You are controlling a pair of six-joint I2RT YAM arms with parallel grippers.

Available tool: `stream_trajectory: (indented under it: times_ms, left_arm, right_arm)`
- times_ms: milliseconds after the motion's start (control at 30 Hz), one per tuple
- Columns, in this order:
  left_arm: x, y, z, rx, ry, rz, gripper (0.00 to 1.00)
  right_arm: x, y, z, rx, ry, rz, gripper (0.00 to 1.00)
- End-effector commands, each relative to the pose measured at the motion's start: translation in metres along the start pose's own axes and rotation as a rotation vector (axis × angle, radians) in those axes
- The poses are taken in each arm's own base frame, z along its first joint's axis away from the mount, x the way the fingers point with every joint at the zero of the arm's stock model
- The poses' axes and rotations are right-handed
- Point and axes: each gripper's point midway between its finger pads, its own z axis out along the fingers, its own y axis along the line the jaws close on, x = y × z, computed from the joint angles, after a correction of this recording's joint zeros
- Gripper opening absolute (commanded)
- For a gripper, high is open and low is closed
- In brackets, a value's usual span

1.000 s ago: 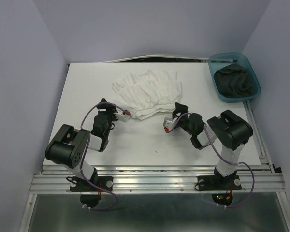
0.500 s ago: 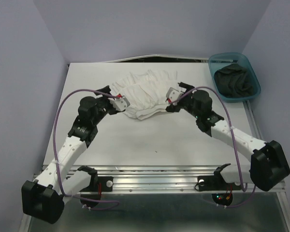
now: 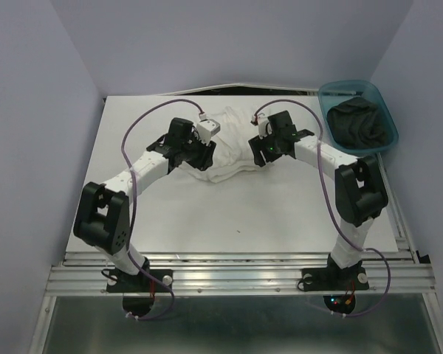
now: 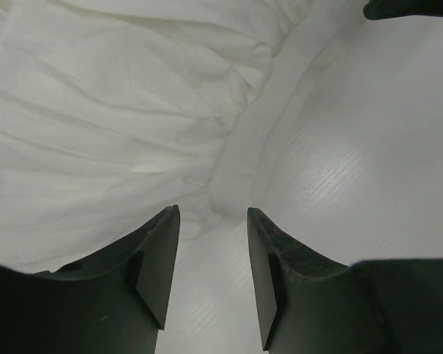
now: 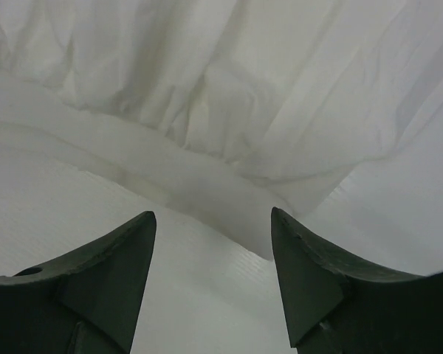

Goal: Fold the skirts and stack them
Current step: Flatten the skirt out

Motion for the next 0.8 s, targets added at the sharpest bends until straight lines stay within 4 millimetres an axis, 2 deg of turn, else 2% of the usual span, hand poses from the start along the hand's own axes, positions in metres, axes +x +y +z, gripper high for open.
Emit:
stream_trajectory:
  times_ms: [0, 133, 200, 333, 433, 467, 533, 567, 633, 667, 733, 767]
  left_arm:
    - [-0.012, -0.005, 0.016, -0.008, 0.003, -0.117, 0.50]
    - [0.025, 0.009, 0.047, -0.069, 0.117, -0.148, 0.46]
    - [0.039, 0.014, 0.053, -0.092, 0.159, -0.150, 0.45]
    - [0.066, 0.022, 0.061, -0.144, 0.244, -0.114, 0.41]
    - [0.083, 0.017, 0.054, -0.141, 0.299, -0.063, 0.38]
    - [0.097, 0.015, 0.049, -0.153, 0.335, -0.040, 0.35]
    - [0.102, 0.010, 0.039, -0.163, 0.346, 0.020, 0.35]
    - [0.119, 0.006, 0.034, -0.148, 0.388, 0.058, 0.33]
    - [0.123, -0.005, 0.024, -0.132, 0.394, 0.115, 0.33]
    - [0.138, -0.012, 0.018, -0.112, 0.428, 0.151, 0.33]
    - [0.142, -0.026, 0.008, -0.086, 0.432, 0.214, 0.33]
    - [0.136, -0.029, 0.006, -0.084, 0.412, 0.224, 0.33]
  right_arm:
    - [-0.007, -0.010, 0.006, -0.006, 0.026, 0.163, 0.66]
    - [0.016, -0.018, 0.029, 0.018, 0.085, 0.198, 0.62]
    - [0.029, -0.019, 0.040, 0.023, 0.123, 0.215, 0.59]
    - [0.054, -0.016, 0.047, 0.018, 0.189, 0.218, 0.57]
    - [0.074, -0.015, 0.044, 0.019, 0.242, 0.196, 0.55]
    - [0.080, -0.015, 0.041, 0.025, 0.254, 0.183, 0.54]
    - [0.085, -0.017, 0.035, 0.033, 0.258, 0.142, 0.54]
    - [0.093, -0.018, 0.032, 0.044, 0.272, 0.122, 0.54]
    - [0.099, -0.021, 0.025, 0.052, 0.273, 0.066, 0.54]
    - [0.100, -0.022, 0.022, 0.050, 0.275, 0.029, 0.54]
    - [0.102, -0.017, 0.013, 0.037, 0.281, -0.014, 0.52]
    - [0.103, -0.018, 0.008, 0.042, 0.278, -0.032, 0.52]
